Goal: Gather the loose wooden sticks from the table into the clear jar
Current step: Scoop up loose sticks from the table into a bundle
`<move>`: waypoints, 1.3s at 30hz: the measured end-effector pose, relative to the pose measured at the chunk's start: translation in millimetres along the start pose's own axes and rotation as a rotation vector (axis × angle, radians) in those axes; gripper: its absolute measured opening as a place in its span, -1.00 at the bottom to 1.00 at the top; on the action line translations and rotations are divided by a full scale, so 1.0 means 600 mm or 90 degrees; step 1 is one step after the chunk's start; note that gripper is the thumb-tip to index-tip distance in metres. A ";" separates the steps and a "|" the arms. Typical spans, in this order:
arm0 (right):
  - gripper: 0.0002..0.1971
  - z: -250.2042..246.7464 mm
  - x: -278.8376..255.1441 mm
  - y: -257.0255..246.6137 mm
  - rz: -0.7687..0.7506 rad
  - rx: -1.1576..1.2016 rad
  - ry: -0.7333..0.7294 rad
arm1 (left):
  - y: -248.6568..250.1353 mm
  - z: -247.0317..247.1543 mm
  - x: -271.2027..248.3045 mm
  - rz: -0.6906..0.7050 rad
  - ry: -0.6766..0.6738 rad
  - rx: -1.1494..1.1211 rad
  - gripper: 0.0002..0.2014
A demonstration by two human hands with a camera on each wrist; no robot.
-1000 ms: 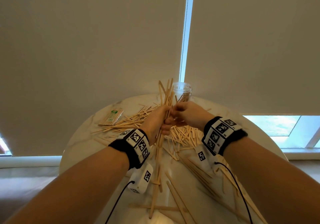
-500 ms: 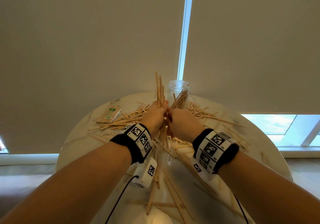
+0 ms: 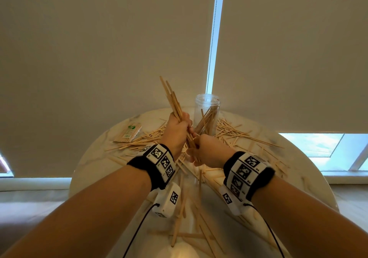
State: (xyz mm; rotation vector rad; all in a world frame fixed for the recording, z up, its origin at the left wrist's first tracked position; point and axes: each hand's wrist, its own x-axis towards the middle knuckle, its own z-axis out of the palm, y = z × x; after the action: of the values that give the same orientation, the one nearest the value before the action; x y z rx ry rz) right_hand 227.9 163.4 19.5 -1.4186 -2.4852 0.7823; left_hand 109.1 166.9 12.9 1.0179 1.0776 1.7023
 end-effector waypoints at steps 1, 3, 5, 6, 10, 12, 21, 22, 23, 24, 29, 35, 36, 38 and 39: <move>-0.84 0.000 0.002 0.006 -0.009 0.004 0.014 | 0.001 -0.002 0.002 0.010 0.005 -0.006 -0.92; -0.86 -0.001 0.001 0.018 -0.021 -0.047 0.024 | 0.007 -0.009 0.011 0.047 0.035 0.003 -0.91; -0.87 0.000 0.000 0.029 -0.028 -0.039 0.029 | 0.016 -0.020 0.023 0.070 0.065 0.015 -0.91; -0.87 -0.001 0.000 0.035 -0.035 0.004 0.037 | 0.018 -0.024 0.028 0.071 0.071 0.021 -0.91; -0.75 -0.018 0.000 0.030 -0.074 0.083 0.226 | 0.015 -0.034 0.024 0.062 0.024 0.069 -0.86; -0.58 -0.039 -0.001 0.015 -0.104 0.178 0.325 | 0.007 -0.033 0.008 0.059 -0.043 0.145 -0.76; -0.68 -0.140 0.016 -0.037 -0.117 0.108 0.377 | -0.023 0.011 -0.034 0.112 -0.268 0.377 -0.88; -0.67 -0.137 0.017 -0.035 -0.108 0.075 0.324 | -0.021 0.013 -0.033 0.098 -0.263 0.363 -0.87; -0.65 -0.132 0.017 -0.033 -0.102 0.052 0.296 | -0.021 0.013 -0.031 0.085 -0.257 0.347 -0.86; -0.63 -0.130 0.016 -0.030 -0.105 0.035 0.304 | -0.019 0.013 -0.031 0.080 -0.254 0.339 -0.84; -0.59 -0.116 0.015 -0.025 -0.101 -0.096 0.287 | -0.005 0.025 -0.031 0.108 -0.249 0.393 -0.80; -0.57 -0.105 0.003 -0.029 -0.106 0.153 0.278 | 0.007 0.023 -0.016 0.074 -0.176 0.307 -0.90; -0.53 -0.102 -0.003 -0.026 -0.099 0.198 0.271 | 0.014 0.018 -0.012 0.079 -0.140 0.292 -0.85; -0.47 -0.086 -0.015 -0.017 -0.076 0.212 0.219 | 0.027 0.006 -0.001 0.088 -0.064 0.237 -0.75; -0.42 -0.074 -0.017 -0.009 -0.066 0.173 0.173 | 0.032 0.001 0.006 0.087 -0.028 0.186 -0.76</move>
State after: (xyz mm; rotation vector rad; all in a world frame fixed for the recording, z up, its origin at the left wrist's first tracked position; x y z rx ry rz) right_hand 246.8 168.3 60.8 -1.2018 -2.1369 0.8098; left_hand 104.3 165.3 31.5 1.3325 1.2781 1.6514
